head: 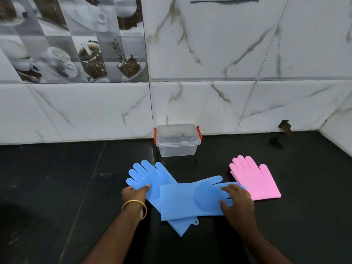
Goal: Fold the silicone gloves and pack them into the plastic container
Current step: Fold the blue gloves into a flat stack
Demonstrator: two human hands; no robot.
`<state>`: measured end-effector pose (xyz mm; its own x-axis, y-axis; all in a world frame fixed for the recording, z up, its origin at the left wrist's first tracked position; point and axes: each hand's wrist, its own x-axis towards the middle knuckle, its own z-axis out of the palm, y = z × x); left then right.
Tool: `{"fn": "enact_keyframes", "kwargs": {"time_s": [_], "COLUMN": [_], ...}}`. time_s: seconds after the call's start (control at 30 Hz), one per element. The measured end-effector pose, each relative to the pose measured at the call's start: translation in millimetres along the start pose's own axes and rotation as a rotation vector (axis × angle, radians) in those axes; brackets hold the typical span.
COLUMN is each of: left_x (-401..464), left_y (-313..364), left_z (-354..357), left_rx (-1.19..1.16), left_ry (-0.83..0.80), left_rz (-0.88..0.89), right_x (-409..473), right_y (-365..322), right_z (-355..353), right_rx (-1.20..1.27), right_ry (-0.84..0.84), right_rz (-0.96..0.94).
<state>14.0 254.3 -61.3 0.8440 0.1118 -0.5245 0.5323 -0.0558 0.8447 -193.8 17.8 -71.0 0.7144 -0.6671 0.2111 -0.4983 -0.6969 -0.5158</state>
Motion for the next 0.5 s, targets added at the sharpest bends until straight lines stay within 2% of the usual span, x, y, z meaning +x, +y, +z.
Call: {"fn": "enact_keyframes", "kwargs": {"time_s": [0.07, 0.13, 0.3, 0.5], "left_x": [6.7, 13.2, 12.4, -9.8], "left_y": [11.4, 19.1, 33.6, 53.8], "left_z": [3.4, 6.2, 14.1, 22.9], "left_rx": [-0.076, -0.091, -0.076, -0.196], "left_ry": [0.006, -0.021, -0.160, -0.134], "left_rz": [-0.102, -0.167, -0.175, 0.042], "right_x": [-3.3, -5.5, -2.8, 0.7], "right_y": [-4.2, -6.3, -6.2, -5.0], "right_z": [4.5, 8.6, 3.5, -1.5], "right_rx": [0.073, 0.047, -0.043, -0.049], "right_ry": [-0.233, -0.372, -0.457, -0.509], "right_rz": [-0.087, -0.159, -0.196, -0.202]}}
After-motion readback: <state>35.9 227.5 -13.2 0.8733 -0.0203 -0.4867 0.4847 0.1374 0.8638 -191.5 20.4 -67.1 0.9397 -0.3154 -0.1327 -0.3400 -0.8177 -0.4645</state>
